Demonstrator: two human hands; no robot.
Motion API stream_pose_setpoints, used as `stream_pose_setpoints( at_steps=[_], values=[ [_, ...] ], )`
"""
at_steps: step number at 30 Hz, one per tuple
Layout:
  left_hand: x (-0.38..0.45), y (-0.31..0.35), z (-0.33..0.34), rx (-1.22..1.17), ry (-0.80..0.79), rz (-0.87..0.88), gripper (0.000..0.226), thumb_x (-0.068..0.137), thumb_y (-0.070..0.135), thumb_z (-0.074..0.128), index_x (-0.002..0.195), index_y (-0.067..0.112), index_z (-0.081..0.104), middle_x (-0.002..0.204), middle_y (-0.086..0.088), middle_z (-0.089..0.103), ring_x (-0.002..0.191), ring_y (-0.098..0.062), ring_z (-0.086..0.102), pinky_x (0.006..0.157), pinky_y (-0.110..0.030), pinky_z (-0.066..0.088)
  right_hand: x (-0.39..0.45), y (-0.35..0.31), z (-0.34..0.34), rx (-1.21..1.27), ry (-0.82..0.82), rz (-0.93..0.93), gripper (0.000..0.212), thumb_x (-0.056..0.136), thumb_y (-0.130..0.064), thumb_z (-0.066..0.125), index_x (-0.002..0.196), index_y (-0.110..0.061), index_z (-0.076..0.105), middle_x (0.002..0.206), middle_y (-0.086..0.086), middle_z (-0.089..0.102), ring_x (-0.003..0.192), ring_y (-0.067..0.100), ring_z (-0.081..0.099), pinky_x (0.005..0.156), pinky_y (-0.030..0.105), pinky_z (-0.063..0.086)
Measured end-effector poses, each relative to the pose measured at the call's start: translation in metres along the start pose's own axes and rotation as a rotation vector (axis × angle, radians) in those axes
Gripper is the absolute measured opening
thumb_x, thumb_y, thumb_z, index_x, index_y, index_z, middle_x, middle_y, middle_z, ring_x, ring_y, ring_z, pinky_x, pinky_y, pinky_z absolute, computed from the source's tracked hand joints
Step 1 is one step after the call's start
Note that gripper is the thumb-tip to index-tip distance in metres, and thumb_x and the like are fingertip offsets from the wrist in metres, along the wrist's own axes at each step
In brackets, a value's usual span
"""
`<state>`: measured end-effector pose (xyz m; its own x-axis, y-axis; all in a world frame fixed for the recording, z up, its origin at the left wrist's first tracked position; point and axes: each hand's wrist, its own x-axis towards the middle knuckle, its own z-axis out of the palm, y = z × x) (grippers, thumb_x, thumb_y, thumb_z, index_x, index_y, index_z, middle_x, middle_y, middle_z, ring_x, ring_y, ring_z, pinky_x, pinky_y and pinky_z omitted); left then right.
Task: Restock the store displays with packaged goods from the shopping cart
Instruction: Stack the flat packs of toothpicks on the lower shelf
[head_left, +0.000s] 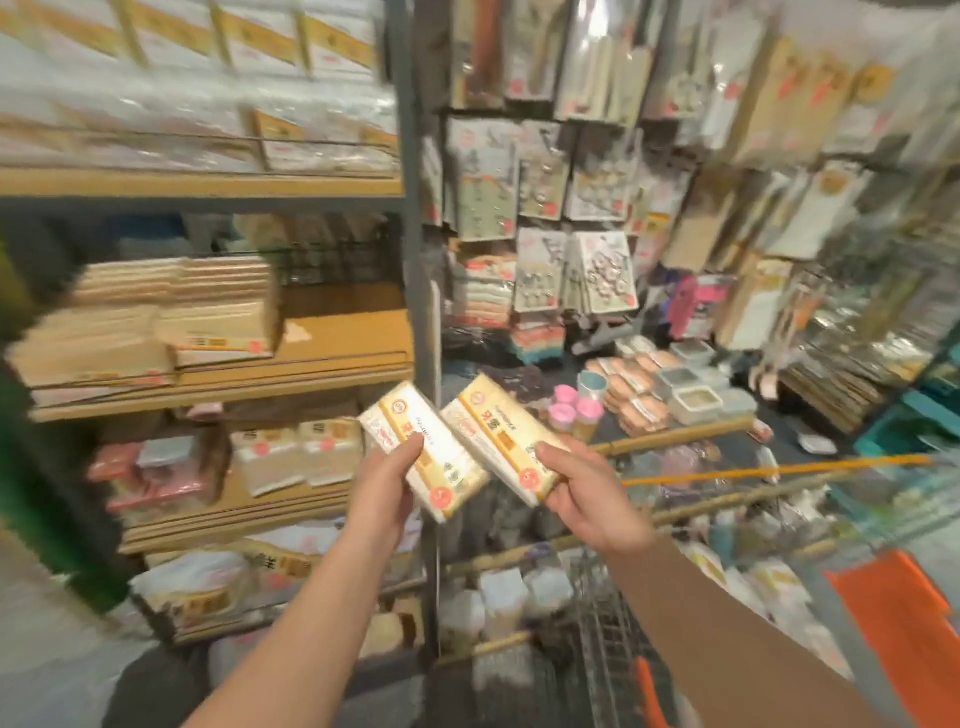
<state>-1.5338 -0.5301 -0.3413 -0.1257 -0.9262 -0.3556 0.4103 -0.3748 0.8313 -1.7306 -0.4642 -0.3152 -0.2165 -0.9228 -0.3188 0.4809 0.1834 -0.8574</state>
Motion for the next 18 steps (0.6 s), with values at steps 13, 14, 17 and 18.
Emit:
stream_pose_setpoints(
  at_steps=[13,14,17,18],
  values=[
    [0.063,0.134,-0.185,0.184,0.198,0.180,0.008,0.096,0.014,0.059,0.101,0.013,0.066,0.098,-0.014,0.073,0.077,-0.025,0.070,0.068,-0.036,0.058,0.125,0.016,0.233,-0.317,-0.093,-0.120,0.019,0.087,0.004,0.066,0.103,-0.004,0.057,0.089,0.012,0.070,0.066,0.012,0.070,0.063,0.025,0.059],
    [0.063,0.139,-0.193,0.176,0.221,0.181,0.008,0.097,0.015,0.059,0.102,0.012,0.064,0.098,-0.014,0.072,0.075,-0.024,0.069,0.062,-0.032,0.056,0.134,0.018,0.245,-0.367,-0.107,-0.152,0.025,0.085,0.001,0.070,0.107,-0.002,0.058,0.091,0.011,0.071,0.070,0.013,0.071,0.070,0.028,0.060],
    [0.068,0.147,-0.216,0.090,0.269,0.172,0.011,0.097,0.015,0.059,0.107,0.017,0.062,0.099,-0.006,0.072,0.088,-0.023,0.070,0.081,-0.041,0.056,0.154,0.019,0.278,-0.590,-0.145,-0.262,0.030,0.080,-0.009,0.078,0.104,-0.012,0.062,0.095,0.004,0.071,0.084,0.016,0.068,0.080,0.030,0.057],
    [0.068,0.149,-0.221,0.059,0.279,0.179,0.014,0.097,0.015,0.059,0.110,0.016,0.063,0.100,-0.006,0.073,0.091,-0.023,0.070,0.085,-0.043,0.055,0.161,0.019,0.289,-0.642,-0.154,-0.283,0.026,0.082,-0.009,0.077,0.100,-0.019,0.061,0.096,0.003,0.070,0.086,0.016,0.068,0.079,0.031,0.057]
  ],
)
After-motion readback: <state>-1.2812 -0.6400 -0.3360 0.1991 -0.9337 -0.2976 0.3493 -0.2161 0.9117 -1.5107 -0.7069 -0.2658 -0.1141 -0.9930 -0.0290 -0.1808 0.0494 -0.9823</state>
